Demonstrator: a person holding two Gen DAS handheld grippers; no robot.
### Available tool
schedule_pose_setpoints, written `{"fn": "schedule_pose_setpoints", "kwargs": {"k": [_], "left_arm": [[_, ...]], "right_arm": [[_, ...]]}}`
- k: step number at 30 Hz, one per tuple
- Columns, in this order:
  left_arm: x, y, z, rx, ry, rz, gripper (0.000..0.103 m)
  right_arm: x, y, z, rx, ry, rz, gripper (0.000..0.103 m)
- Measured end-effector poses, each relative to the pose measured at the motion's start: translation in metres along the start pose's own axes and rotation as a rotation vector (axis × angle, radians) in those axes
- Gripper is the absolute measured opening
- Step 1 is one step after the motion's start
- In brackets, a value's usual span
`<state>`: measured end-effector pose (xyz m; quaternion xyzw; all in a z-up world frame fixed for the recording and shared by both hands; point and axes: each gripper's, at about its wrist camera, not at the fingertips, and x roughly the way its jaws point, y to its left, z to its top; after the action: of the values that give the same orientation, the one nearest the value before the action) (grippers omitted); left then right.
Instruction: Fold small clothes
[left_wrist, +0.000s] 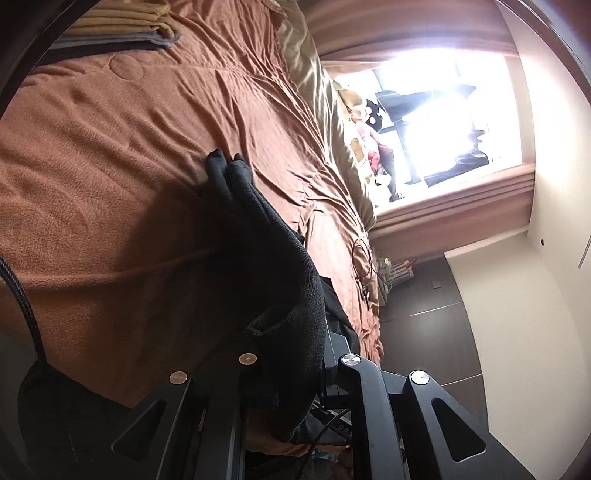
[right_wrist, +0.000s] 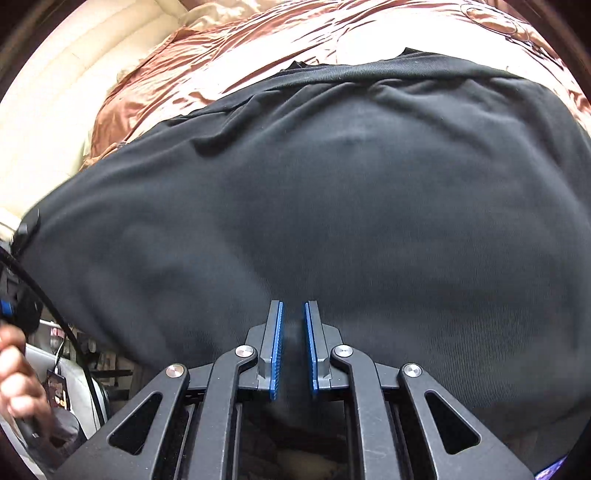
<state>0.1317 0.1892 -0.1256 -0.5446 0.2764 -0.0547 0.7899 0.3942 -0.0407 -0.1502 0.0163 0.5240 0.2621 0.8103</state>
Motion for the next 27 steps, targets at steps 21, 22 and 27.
{"fn": "schedule_pose_setpoints", "kwargs": {"k": [21,22,27], "left_arm": [[0.039,-0.117,-0.023,0.217,0.072,-0.061,0.014],[0.043,-0.124,-0.026,0.228,0.079,-0.064,0.014],[0.061,-0.148,-0.038,0.275,0.111,-0.076,0.014]], "right_arm": [[-0.097,-0.07,-0.054,0.083,-0.182,0.091,0.009],[-0.103,-0.075,-0.056,0.089,-0.194,0.09,0.01],[-0.13,-0.093,-0.07,0.117,-0.276,0.07,0.037]]}}
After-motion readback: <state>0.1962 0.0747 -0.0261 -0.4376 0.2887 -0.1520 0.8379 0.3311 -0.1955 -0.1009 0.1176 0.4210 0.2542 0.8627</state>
